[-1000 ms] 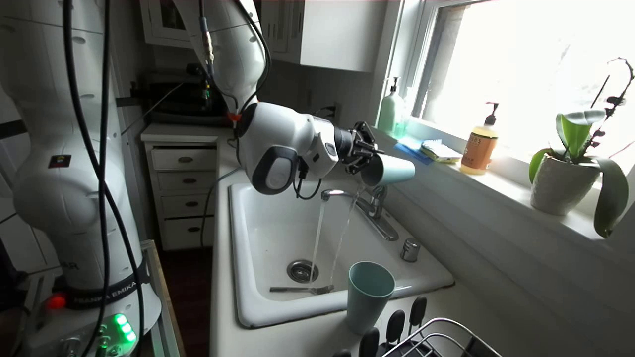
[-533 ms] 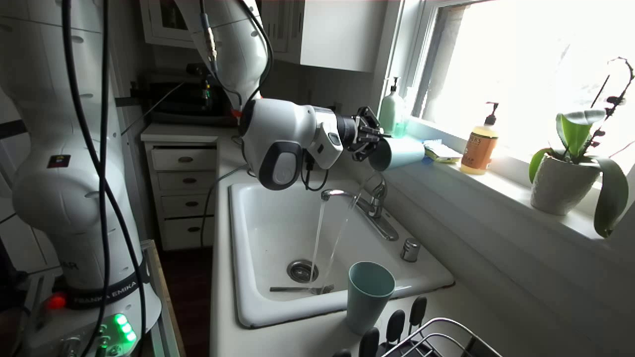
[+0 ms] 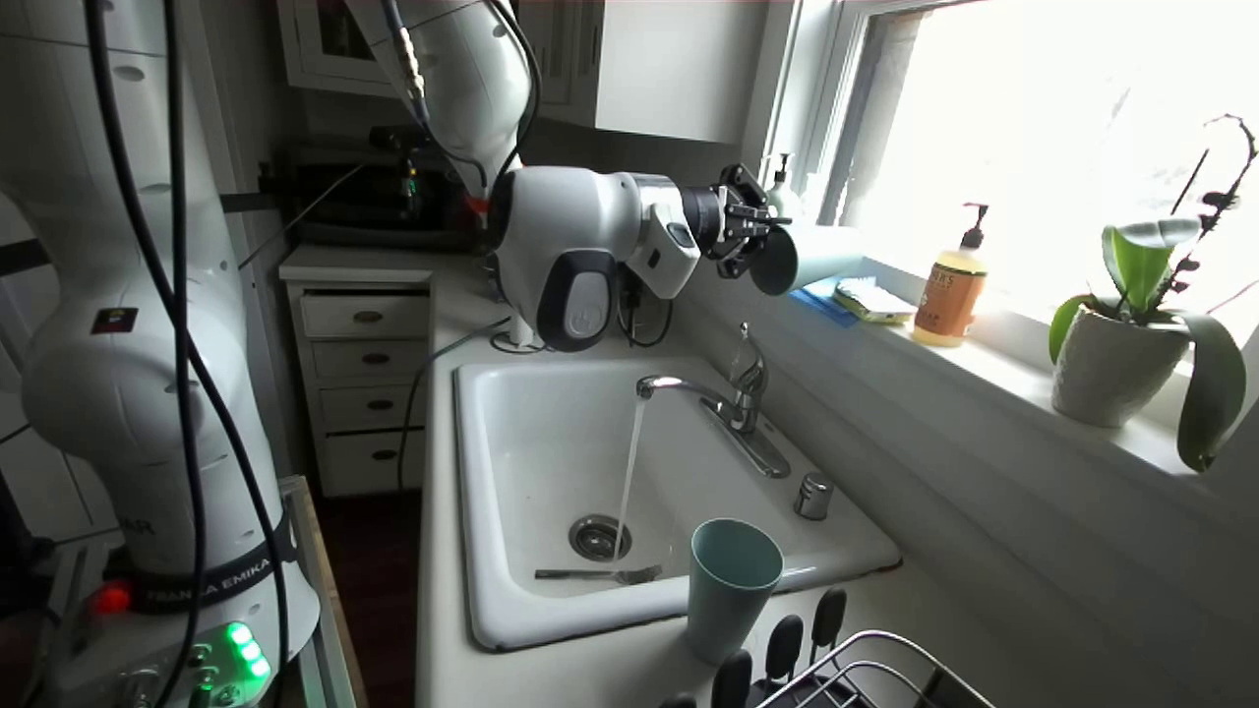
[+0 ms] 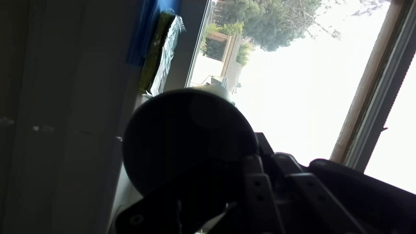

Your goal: Get the grey cup in front, put it under the running water and then pour out the contents of the grey cup into the sink

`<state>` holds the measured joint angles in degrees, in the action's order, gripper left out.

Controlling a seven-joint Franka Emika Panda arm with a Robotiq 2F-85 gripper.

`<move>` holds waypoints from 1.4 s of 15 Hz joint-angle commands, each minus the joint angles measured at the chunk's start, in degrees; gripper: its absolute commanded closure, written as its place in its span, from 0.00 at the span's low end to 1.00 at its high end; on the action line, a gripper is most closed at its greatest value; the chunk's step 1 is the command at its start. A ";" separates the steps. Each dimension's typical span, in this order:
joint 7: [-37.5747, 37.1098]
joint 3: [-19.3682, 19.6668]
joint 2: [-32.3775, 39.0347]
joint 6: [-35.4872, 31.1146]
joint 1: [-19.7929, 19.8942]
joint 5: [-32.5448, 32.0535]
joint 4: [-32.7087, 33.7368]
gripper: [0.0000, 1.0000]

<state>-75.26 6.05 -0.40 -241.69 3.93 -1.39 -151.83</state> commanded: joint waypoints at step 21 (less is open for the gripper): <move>23.95 -1.37 -2.70 30.15 0.00 27.50 -3.71 0.99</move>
<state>-59.50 5.88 -0.50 -219.84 4.91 16.26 -156.14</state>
